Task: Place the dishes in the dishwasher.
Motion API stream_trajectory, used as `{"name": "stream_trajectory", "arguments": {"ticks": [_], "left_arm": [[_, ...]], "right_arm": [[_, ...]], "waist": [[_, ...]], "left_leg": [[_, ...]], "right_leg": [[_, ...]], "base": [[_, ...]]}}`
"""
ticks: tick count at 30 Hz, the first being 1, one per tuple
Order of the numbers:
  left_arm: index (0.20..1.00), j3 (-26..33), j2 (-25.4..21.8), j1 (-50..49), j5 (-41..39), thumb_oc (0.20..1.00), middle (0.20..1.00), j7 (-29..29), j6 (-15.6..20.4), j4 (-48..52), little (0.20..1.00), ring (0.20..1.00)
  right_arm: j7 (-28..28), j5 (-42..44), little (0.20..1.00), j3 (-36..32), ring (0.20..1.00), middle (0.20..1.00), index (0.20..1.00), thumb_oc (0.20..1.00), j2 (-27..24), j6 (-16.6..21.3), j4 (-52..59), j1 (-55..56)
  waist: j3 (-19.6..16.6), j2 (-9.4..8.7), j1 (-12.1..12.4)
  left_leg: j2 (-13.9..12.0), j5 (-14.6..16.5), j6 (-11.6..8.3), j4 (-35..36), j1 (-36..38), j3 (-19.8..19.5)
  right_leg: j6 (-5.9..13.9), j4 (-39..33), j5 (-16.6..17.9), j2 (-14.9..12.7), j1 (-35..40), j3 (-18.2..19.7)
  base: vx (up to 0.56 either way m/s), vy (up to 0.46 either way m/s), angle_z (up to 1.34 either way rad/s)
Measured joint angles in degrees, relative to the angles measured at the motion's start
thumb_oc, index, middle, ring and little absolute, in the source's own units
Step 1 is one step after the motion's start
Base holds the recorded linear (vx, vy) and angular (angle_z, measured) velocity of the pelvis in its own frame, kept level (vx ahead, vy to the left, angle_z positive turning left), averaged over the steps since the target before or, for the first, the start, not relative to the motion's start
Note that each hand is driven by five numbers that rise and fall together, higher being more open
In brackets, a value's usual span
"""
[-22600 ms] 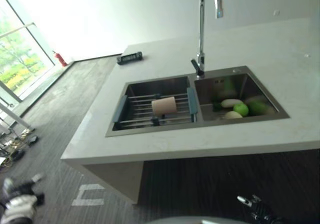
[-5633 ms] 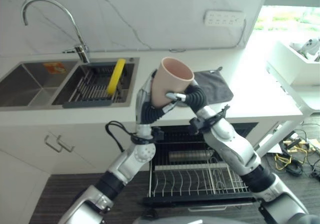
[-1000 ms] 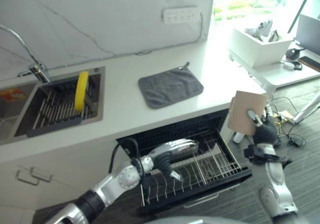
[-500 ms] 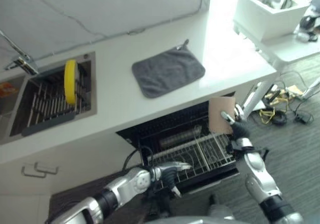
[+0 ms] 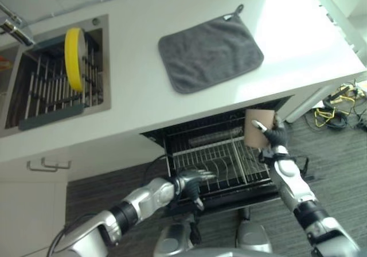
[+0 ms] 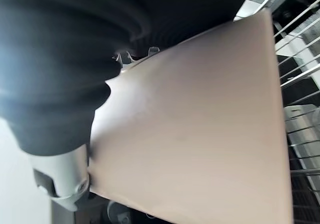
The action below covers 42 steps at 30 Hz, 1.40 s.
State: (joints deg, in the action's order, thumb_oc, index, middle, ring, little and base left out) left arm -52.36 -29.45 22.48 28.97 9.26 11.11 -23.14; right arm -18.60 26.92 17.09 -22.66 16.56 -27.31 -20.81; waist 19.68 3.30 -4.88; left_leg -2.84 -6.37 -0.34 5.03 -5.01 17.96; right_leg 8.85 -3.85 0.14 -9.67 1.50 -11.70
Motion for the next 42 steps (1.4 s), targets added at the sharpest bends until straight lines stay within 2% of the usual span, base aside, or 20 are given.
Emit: {"name": "stream_trajectory", "arguments": {"ticks": [5,8,11,15,26,34,36,42], "left_arm": [[1.0,-1.7,-2.0,2.4,1.4,1.0,1.0,0.3,0.1,0.1,1.0,1.0],[1.0,-1.7,-2.6,2.5,1.4,1.0,1.0,0.7,0.1,0.4,1.0,1.0],[1.0,-3.5,-3.2,3.1,1.4,1.0,1.0,1.7,0.2,1.2,1.0,1.0],[1.0,-5.6,-3.3,3.1,1.4,1.0,1.0,2.4,0.4,1.3,1.0,1.0],[1.0,-8.0,-3.8,5.2,3.7,1.0,1.0,0.8,1.1,2.2,1.0,1.0],[1.0,-9.7,-2.3,7.6,3.8,1.0,1.0,-1.7,2.2,0.5,1.0,1.0],[1.0,-10.9,-1.6,8.1,5.2,1.0,1.0,-2.5,2.5,0.1,1.0,1.0],[1.0,-12.8,-1.6,8.0,7.8,1.0,1.0,-5.3,1.4,0.2,1.0,1.0]], "right_arm": [[-1.6,-3.4,0.2,0.3,0.2,0.2,0.2,0.2,-0.4,-1.8,-4.8,-2.8],[-1.3,-4.6,0.2,0.6,0.2,0.2,0.2,0.2,-0.4,-2.9,-9.7,-4.1],[-0.9,-7.2,0.2,2.5,0.2,0.2,0.2,0.2,-0.3,-4.2,-16.3,-7.7],[-1.7,-7.8,0.2,2.7,0.2,0.2,0.2,0.2,-0.1,-5.1,-21.2,-10.3],[-2.6,-10.0,0.2,2.7,0.2,0.2,0.2,0.2,-0.2,-6.0,-27.6,-15.4],[-4.0,-11.2,0.2,2.6,0.2,0.2,0.2,0.2,0.5,-5.9,-34.1,-17.7],[-5.2,-11.4,0.2,2.5,0.2,0.2,0.2,0.2,0.3,-5.4,-36.2,-18.9],[-9.6,-13.5,0.2,2.5,0.2,0.2,0.2,0.2,0.2,-4.5,-37.4,-20.6]], "waist": [[1.4,-0.87,1.4],[1.4,-0.87,1.5],[1.4,-0.87,3.6],[1.5,-0.78,3.9],[3.5,2.41,4.2],[3.8,3.16,4.2],[4.6,3.67,4.1],[5.4,3.64,4.5]], "left_leg": [[0.1,-0.1,0.02,0.0,-0.1,-0.5],[0.1,-0.1,0.04,0.0,0.0,-1.3],[0.1,-0.3,0.08,0.0,0.2,-1.7],[0.2,-0.4,0.13,0.0,0.0,-2.0],[0.6,-0.7,0.35,0.0,-1.5,-3.3],[0.9,-0.9,0.61,0.0,-2.6,-3.2],[1.0,-1.1,0.83,0.0,-3.2,-3.2],[1.1,-1.1,0.83,0.0,-3.5,-3.2]], "right_leg": [[0.01,0.0,0.0,0.0,0.3,-0.5],[-0.1,0.0,-0.2,0.0,0.8,-1.5],[-0.1,0.0,-0.4,0.0,1.3,-1.7],[-0.1,0.1,-0.4,0.0,1.3,-2.0],[0.11,1.8,-1.2,-0.4,-0.1,-3.4],[0.46,5.5,-2.9,-1.2,-3.1,-3.0],[0.49,6.2,-3.0,-1.4,-4.0,-3.0],[0.62,10.1,-5.1,-2.1,-6.2,-2.8]], "base": [[0.0,-0.036,0.07],[0.02,-0.037,0.14],[0.0,-0.037,0.08],[-0.01,0.0,0.02],[-0.03,0.025,0.07],[-0.04,0.02,-0.01],[-0.02,0.004,0.0],[0.0,0.0,0.0]]}}
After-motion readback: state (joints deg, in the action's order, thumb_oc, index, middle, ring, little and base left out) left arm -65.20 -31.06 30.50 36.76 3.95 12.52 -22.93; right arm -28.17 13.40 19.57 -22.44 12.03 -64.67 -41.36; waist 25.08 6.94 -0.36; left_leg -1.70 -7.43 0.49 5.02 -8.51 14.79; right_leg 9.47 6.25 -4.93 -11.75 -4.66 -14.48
